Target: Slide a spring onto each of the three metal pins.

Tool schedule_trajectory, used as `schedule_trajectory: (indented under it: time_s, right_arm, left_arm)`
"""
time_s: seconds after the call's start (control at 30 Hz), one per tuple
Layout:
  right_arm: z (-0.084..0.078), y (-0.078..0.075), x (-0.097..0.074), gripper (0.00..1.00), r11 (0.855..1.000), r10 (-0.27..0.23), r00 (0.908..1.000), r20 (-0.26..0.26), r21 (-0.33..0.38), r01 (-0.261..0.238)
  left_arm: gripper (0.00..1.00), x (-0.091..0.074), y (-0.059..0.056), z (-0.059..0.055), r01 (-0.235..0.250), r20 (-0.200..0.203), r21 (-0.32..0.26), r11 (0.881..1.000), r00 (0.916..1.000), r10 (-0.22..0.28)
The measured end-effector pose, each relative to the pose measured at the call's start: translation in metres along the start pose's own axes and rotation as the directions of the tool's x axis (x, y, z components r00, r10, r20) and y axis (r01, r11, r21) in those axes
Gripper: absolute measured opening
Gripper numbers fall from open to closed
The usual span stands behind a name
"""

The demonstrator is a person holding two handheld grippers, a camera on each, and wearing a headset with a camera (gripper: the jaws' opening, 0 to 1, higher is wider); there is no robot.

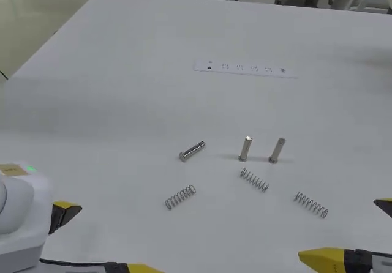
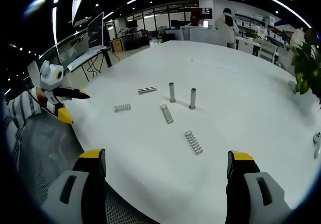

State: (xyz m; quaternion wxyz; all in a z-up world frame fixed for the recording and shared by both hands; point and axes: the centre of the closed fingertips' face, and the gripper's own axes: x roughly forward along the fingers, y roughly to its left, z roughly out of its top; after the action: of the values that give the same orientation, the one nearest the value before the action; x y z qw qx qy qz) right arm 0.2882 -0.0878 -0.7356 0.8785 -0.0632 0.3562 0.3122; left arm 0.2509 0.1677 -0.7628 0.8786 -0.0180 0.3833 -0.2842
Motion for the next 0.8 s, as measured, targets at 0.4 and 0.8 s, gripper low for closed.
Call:
schedule_trajectory:
  time_s: [0.4,0.8]
  right_arm:
    - [-0.003,0.001,0.001,1.0,1.0,-0.005,1.0,-0.005,0.001,0.005]
    - [0.001,0.005,0.004,1.0,1.0,0.003,1.0,0.003,-0.013,-0.003]
  left_arm:
    - [0.93,0.008,-0.001,0.006,0.014,-0.01,0.012,1.0,0.9999,-0.014]
    - [0.91,0.019,-0.008,0.016,0.047,0.005,0.028,0.999,0.9989,-0.047]
